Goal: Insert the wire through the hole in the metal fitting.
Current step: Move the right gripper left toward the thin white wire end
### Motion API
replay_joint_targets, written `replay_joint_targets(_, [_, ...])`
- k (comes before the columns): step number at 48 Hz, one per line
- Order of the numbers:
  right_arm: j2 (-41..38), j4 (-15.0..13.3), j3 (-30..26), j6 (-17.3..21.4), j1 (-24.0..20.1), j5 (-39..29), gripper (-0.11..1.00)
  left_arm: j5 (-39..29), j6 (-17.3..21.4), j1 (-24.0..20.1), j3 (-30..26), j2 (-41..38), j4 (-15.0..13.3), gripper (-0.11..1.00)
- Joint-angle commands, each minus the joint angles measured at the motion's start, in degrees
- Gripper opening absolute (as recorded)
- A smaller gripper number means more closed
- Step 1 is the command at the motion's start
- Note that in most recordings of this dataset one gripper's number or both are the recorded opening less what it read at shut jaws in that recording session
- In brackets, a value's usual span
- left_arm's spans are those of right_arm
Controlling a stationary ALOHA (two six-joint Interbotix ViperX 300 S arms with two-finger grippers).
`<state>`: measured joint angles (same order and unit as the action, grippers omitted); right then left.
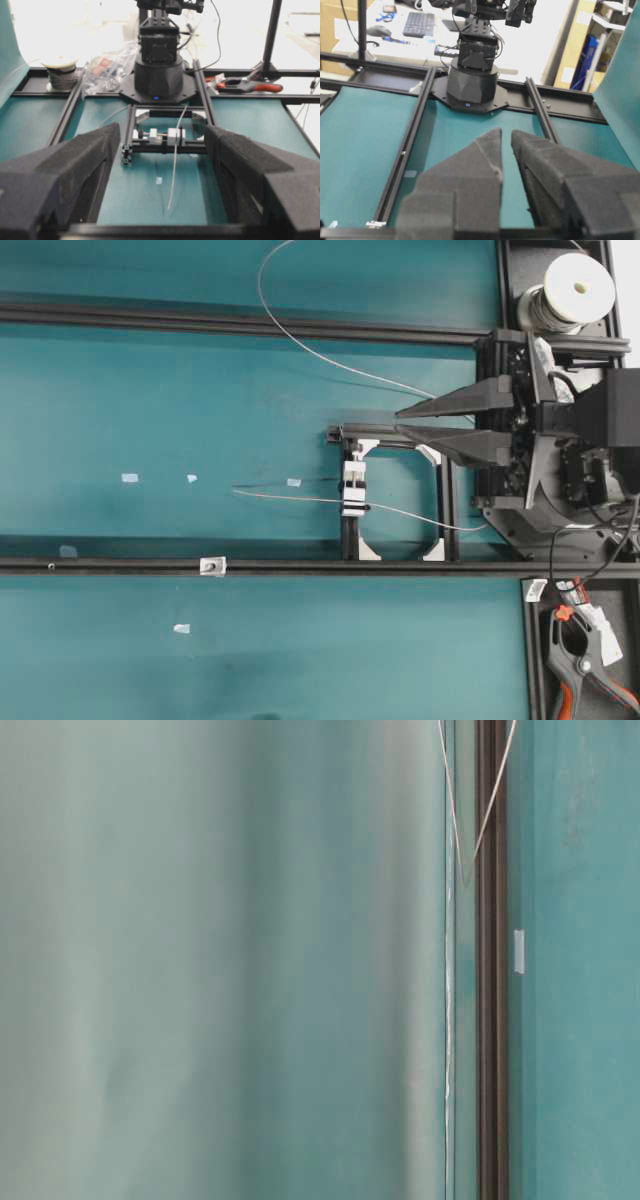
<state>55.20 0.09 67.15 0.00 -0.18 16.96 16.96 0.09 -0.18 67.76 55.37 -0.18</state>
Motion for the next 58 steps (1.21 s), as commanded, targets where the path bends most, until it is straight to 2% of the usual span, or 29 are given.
replay_joint_targets(1, [-0.18, 0.09, -0.53, 0.26, 0.44, 0.09, 0.24, -0.70, -0.44, -0.26, -1.05, -0.70, -2.99, 0.24])
replay_joint_targets(3, [-0.26, 0.26, -0.44, 0.70, 0.44, 0.09, 0.22, -1.23, -0.53, -0.35, -1.14, -0.62, -2.90, 0.21])
replay_joint_targets(8, [-1.05, 0.62, -0.88, 2.64, 0.70, -0.97, 0.03, -2.37, -1.23, -0.35, -1.67, -0.62, -2.99, 0.02])
replay_joint_targets(13, [-2.64, 0.70, -1.93, 4.83, 1.58, -3.96, -0.02, -3.96, -1.93, -0.44, -2.64, -0.62, -2.90, -0.08])
replay_joint_targets(20, [-6.24, 0.70, -4.04, 6.15, 2.90, -7.56, -0.02, -5.80, -1.85, -0.44, -3.34, -0.97, -2.90, -0.10])
replay_joint_targets(31, [-10.90, 0.70, -6.77, 6.24, 2.90, -7.47, -0.02, -5.89, -1.85, -0.53, -3.08, -3.43, -2.90, -0.08])
replay_joint_targets(33, [-11.51, 0.70, -7.12, 6.24, 2.90, -7.29, -0.01, -5.89, -1.85, -0.70, -3.34, -4.66, -2.90, -0.06])
replay_joint_targets(37, [-12.57, 0.70, -7.29, 6.24, 2.90, -7.38, 0.11, -6.15, -1.93, -0.97, -4.22, -7.91, -2.90, 0.02])
replay_joint_targets(41, [-14.15, 0.70, -7.38, 6.42, 2.99, -7.47, 0.30, -6.24, -1.85, -1.05, -5.19, -11.16, -2.90, 0.16])
replay_joint_targets(45, [-15.82, 0.70, -7.82, 7.29, 2.90, -7.65, 0.54, -6.15, -1.76, -1.05, -5.63, -13.54, -2.81, 0.38])
replay_joint_targets(52, [-19.34, 0.70, -9.23, 9.40, 2.90, -8.96, 0.55, -5.45, -1.93, -1.05, -4.75, -15.47, -2.55, 0.80])
replay_joint_targets(54, [-20.57, 0.70, -9.58, 9.58, 2.90, -9.58, 0.55, -5.01, -2.11, -1.05, -4.39, -15.91, -2.55, 0.82])
replay_joint_targets(58, [-23.47, 0.53, -10.11, 9.58, 2.90, -10.37, 0.55, -3.34, -2.29, -1.05, -3.34, -16.96, -2.55, 0.80])
